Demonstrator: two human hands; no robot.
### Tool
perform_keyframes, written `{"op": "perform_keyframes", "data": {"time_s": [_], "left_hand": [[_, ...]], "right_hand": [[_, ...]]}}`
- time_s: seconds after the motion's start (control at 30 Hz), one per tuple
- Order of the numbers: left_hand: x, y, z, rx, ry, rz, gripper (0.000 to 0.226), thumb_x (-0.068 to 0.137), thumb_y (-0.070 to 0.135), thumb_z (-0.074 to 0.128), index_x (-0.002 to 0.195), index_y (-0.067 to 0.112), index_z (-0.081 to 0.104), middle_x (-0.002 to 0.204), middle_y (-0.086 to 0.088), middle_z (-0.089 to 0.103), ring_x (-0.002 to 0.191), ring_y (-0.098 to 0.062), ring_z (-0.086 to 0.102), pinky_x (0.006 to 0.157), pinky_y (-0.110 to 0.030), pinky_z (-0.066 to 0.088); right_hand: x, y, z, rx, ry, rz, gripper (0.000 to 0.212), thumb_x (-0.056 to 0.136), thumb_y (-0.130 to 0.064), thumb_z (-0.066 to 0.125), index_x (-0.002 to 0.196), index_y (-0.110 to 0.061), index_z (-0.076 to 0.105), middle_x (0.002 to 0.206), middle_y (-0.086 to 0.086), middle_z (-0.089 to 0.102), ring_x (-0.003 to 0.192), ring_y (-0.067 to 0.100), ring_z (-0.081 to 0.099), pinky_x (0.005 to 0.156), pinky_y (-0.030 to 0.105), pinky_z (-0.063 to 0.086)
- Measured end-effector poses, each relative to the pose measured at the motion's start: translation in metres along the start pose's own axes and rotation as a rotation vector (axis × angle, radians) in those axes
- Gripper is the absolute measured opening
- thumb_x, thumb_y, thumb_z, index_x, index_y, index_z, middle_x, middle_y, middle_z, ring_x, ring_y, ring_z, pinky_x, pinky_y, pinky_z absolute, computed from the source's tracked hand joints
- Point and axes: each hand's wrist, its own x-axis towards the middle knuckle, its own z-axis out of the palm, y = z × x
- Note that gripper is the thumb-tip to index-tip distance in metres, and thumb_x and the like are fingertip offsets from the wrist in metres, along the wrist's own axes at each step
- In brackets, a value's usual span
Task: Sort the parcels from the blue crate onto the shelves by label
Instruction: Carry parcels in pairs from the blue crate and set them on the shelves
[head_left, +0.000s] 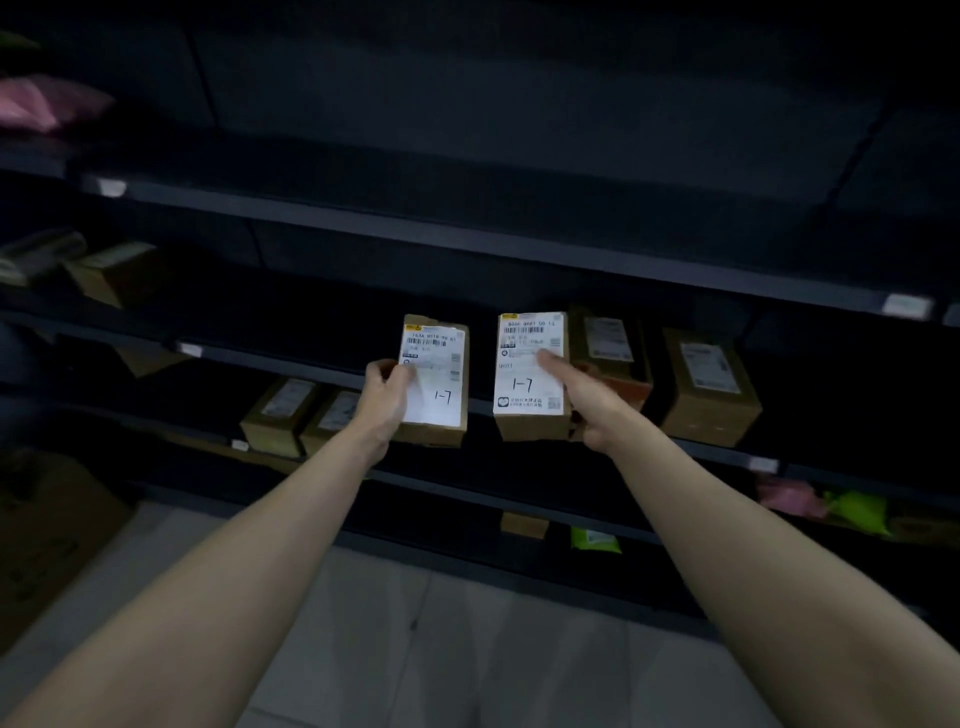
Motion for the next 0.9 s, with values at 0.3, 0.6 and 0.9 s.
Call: {"op": "perform_keyframes", "data": {"time_s": [0.3, 0.6, 0.9], "left_hand": [[0.115, -0.018, 0.006, -0.006, -0.127, -0.143, 0.031, 0.099, 0.029, 0.044, 0.125, 0.013, 0.036, 0.099, -0.008, 0.057, 0.076, -0.019, 0.059, 0.057, -0.031, 0.049], [0.225, -0.04, 0.009, 0.086, -0.223, -0.237, 0.042, 0.099, 0.03, 0.044, 0.135, 0.011, 0.035, 0.092, -0.004, 0.061, 0.073, -0.018, 0.059, 0.055, -0.026, 0.047], [0.282, -0.062, 0.033, 0.09, -0.28, -0.356, 0.043, 0.1, 0.03, 0.044, 0.137, 0.009, 0.042, 0.126, -0.017, 0.057, 0.102, -0.031, 0.061, 0.08, -0.037, 0.049]], "right_hand": [[0.092, -0.002, 0.031, -0.026, 0.058, 0.037, 0.079, 0.077, -0.058, 0.069, 0.14, -0.022, 0.039, 0.121, 0.005, 0.066, 0.106, 0.024, 0.064, 0.066, 0.037, 0.054], [0.175, -0.005, 0.061, 0.129, 0.164, 0.122, 0.066, 0.075, -0.049, 0.076, 0.129, -0.018, 0.056, 0.103, 0.009, 0.074, 0.088, 0.026, 0.073, 0.071, 0.045, 0.06], [0.224, 0.008, 0.058, 0.198, 0.238, 0.142, 0.034, 0.083, -0.042, 0.072, 0.106, -0.019, 0.066, 0.072, -0.001, 0.076, 0.059, 0.014, 0.072, 0.042, 0.025, 0.053]]}}
